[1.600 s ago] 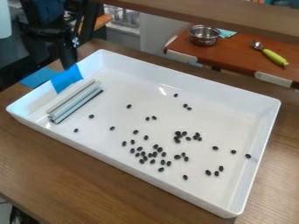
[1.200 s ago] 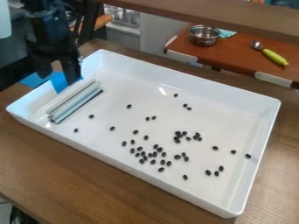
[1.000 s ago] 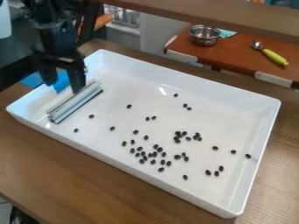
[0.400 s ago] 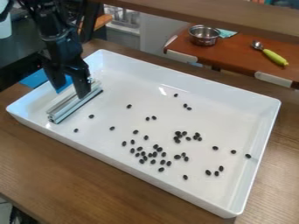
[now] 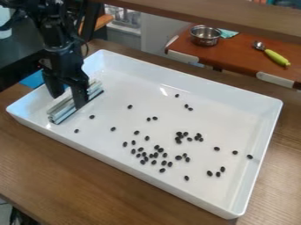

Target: Sweep into pile

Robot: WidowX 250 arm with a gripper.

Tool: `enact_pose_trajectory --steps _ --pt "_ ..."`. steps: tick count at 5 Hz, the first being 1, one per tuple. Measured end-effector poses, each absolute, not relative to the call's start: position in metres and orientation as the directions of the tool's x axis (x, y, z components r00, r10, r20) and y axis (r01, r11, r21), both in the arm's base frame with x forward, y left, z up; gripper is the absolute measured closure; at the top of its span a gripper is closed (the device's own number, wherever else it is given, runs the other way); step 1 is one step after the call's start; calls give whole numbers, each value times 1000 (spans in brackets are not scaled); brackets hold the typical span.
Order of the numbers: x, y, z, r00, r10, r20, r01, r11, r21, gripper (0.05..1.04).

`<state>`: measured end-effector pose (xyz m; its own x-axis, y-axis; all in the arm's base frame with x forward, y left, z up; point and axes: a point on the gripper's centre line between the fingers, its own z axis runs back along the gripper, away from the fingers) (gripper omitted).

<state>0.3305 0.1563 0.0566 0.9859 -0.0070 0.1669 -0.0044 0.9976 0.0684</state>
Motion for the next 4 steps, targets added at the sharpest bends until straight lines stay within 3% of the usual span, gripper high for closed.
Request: enact_pose_trajectory --steps 2,4 --pt "321 143 42 991 -43 130 32 996 86 677" --pt "315 119 39 986 -92 135 78 991 106 695"
